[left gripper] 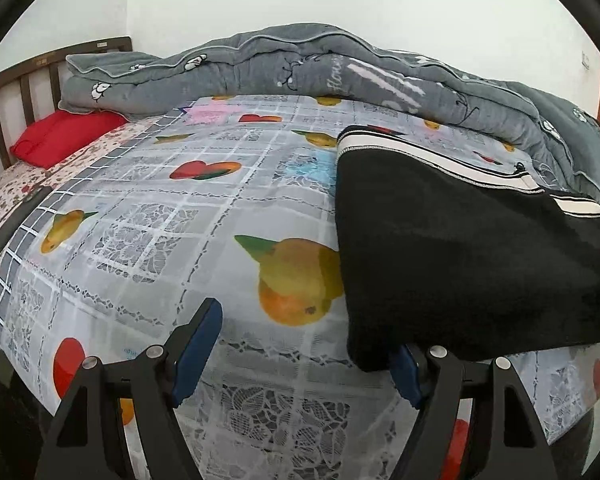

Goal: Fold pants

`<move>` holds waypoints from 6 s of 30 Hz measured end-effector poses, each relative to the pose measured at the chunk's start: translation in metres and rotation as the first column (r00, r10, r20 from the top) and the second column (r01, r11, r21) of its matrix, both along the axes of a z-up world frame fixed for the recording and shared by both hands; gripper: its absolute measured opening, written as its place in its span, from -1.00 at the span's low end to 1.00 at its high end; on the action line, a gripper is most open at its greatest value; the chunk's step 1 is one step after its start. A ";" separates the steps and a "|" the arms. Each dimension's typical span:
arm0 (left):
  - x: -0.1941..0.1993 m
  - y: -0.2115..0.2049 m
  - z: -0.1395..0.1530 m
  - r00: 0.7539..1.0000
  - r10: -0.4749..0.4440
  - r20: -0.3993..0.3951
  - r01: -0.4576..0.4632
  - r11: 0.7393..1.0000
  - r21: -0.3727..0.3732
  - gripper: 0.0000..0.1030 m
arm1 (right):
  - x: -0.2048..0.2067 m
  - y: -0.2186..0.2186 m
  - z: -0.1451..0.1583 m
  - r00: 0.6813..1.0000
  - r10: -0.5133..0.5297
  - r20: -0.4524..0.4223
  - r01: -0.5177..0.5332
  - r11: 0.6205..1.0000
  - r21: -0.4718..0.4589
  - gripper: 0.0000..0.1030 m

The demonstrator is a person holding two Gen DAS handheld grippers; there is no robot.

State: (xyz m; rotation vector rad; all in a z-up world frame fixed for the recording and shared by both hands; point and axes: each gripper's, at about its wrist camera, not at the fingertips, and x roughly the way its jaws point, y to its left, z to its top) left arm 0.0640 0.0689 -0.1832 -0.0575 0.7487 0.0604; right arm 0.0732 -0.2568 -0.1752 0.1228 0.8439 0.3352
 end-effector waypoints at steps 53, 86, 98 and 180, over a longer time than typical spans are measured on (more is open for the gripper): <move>0.122 -0.020 0.007 0.960 -0.183 -0.211 0.131 0.962 -0.239 0.47 | 0.039 -0.332 -0.024 0.803 -0.587 -0.102 0.596 0.787 0.158 0.25; 0.178 0.138 0.028 0.987 -0.035 -0.156 -0.002 0.972 -0.235 -0.75 | 0.132 -0.135 0.025 0.892 -0.427 0.150 0.444 0.890 -0.106 -0.45; 0.121 0.145 0.002 0.983 -0.098 -0.157 0.045 0.949 -0.311 0.03 | 0.074 -0.153 0.007 0.886 -0.463 0.032 0.456 0.857 -0.238 0.00; 0.072 -0.087 0.121 0.983 -0.071 0.167 0.108 0.969 -0.223 -0.68 | -0.031 -0.173 0.024 0.938 -0.344 0.048 0.346 0.937 -0.053 0.01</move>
